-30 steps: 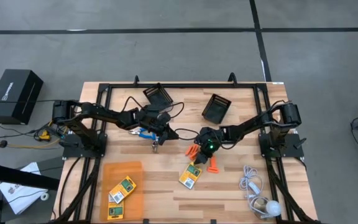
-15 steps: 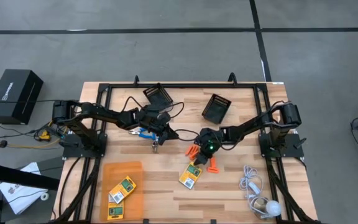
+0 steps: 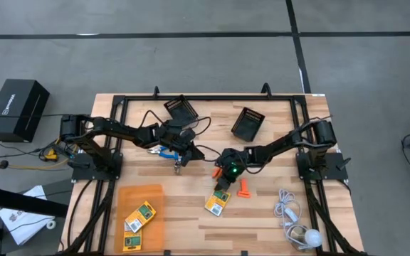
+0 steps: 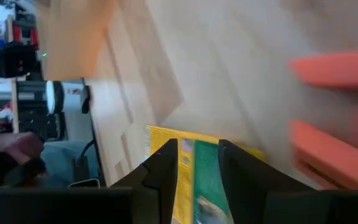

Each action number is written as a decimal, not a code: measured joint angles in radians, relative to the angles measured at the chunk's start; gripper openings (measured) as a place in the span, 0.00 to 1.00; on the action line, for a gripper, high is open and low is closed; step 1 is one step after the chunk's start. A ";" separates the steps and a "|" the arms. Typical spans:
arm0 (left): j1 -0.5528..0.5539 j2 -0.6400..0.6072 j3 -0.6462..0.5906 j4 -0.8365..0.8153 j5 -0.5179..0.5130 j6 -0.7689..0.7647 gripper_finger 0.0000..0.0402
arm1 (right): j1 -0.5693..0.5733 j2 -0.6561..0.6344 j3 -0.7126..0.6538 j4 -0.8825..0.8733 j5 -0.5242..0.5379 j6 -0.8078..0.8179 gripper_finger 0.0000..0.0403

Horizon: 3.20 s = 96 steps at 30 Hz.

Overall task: Pick & Place School Supplies
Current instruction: Put the crayon box into the orange transparent bin

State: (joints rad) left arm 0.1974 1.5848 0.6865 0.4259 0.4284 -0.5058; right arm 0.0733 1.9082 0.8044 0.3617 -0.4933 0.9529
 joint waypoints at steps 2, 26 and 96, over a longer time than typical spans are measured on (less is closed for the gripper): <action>0.000 0.000 -0.003 0.001 0.007 0.002 0.21 | 0.006 0.015 0.014 0.002 -0.006 0.001 0.27; 0.000 0.000 -0.032 0.026 -0.001 0.002 0.21 | -0.072 -0.140 -0.044 -0.294 -0.004 -0.160 0.27; 0.000 0.000 -0.128 0.144 0.009 -0.053 0.21 | -0.109 -0.042 0.144 -0.214 -0.039 -0.140 0.00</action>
State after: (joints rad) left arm 0.1978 1.5845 0.5587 0.5703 0.4374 -0.5585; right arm -0.0358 1.8663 0.9480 0.1482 -0.5322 0.8125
